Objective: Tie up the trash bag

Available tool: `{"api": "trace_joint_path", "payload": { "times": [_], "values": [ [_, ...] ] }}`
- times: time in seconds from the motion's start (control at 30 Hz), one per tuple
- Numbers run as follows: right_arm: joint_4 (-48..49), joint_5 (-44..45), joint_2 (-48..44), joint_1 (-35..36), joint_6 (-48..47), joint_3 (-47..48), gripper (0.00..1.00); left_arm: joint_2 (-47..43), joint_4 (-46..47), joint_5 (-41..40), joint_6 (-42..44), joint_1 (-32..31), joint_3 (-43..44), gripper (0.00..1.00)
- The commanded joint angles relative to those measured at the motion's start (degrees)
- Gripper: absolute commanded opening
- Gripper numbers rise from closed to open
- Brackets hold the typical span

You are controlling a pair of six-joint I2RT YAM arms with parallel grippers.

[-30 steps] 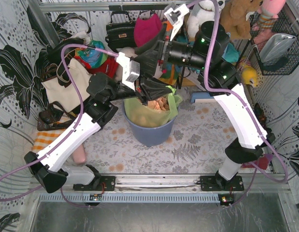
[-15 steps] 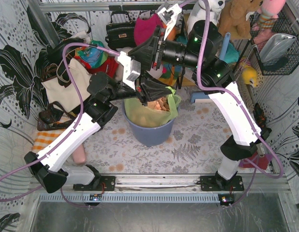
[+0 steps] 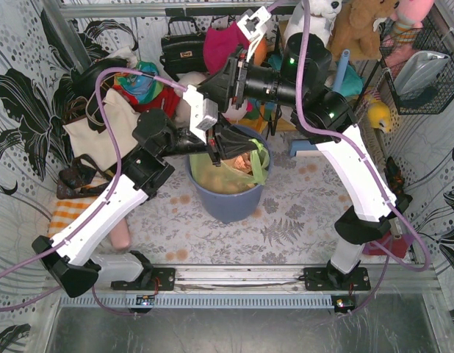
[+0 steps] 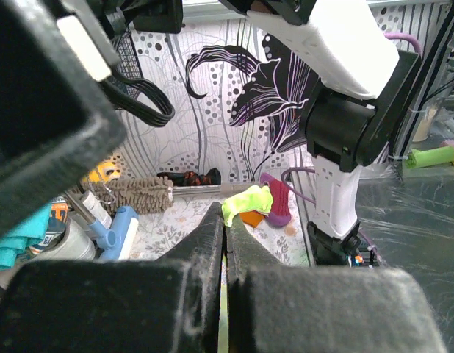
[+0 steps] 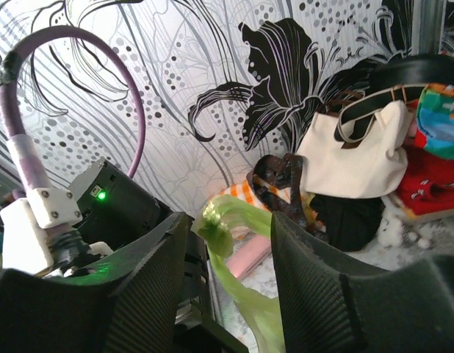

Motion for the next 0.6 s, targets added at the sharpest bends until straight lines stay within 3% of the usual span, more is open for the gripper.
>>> {"api": "trace_joint_path", "payload": {
  "times": [0.0, 0.13, 0.4, 0.57],
  "values": [
    [-1.26, 1.48, -0.25, 0.18, 7.48, 1.48, 0.52, -1.6, -2.57, -0.8, 3.05, -0.04, -0.43, 0.07],
    [-3.99, 0.43, 0.51, 0.17, 10.72, 3.28, 0.53, -1.32, -2.36, -0.12, 2.69, -0.22, -0.72, 0.07],
    [-5.2, 3.12, 0.58, 0.18, 10.62, 3.85, 0.39, -0.88, -1.88, 0.33, 2.38, -0.53, -0.56, 0.07],
    [-4.7, 3.83, 1.73, 0.18, 10.27, 4.12, 0.36, -1.21, -2.0, 0.25, 2.29, -0.61, -0.72, 0.07]
  ]
}}
